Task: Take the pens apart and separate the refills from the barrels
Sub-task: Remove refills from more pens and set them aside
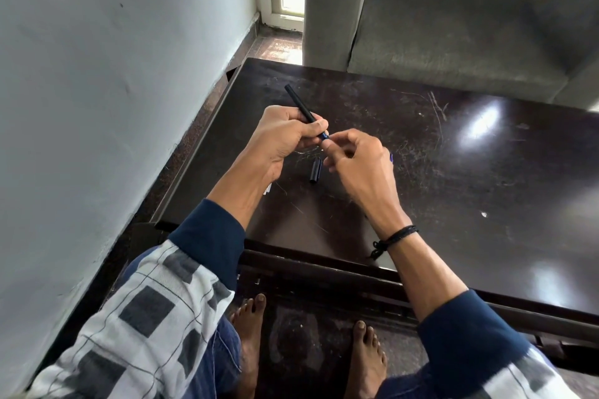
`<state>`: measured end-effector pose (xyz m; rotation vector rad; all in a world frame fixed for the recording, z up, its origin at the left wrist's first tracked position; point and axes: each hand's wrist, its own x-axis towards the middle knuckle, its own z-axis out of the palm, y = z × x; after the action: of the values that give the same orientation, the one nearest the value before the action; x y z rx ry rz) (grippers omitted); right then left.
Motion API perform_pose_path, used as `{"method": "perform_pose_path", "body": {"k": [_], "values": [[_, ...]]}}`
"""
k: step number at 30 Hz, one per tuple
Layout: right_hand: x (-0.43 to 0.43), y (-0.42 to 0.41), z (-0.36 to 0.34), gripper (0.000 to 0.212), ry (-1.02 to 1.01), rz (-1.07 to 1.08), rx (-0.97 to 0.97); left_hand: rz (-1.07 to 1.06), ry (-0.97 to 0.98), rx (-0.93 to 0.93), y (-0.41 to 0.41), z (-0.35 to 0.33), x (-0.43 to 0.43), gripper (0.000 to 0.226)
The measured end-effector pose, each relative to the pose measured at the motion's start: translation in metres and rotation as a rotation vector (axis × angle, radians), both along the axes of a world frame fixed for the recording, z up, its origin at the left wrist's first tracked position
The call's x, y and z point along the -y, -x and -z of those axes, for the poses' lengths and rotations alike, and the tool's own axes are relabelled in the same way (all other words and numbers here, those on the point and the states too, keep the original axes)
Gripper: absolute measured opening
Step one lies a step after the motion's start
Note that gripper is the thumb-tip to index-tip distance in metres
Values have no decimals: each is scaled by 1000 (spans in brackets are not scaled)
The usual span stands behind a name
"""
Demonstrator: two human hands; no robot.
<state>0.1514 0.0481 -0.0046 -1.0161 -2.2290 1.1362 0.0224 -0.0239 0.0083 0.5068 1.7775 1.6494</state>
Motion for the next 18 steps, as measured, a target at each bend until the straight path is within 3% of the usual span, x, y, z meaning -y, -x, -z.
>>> {"method": "perform_pose_path", "body": {"k": [3, 8, 15, 18], "values": [[-1, -2, -1, 24, -47, 18, 20, -7, 7, -9, 2, 1, 0, 10], [-2, -2, 1, 9, -41, 51, 34, -18, 9, 0, 2, 2, 0, 11], [-1, -2, -1, 21, -39, 32, 15, -10, 9, 5, 3, 2, 0, 10], [-2, -4, -2, 15, -49, 46, 23, 11, 5, 2, 1, 3, -1, 9]]}}
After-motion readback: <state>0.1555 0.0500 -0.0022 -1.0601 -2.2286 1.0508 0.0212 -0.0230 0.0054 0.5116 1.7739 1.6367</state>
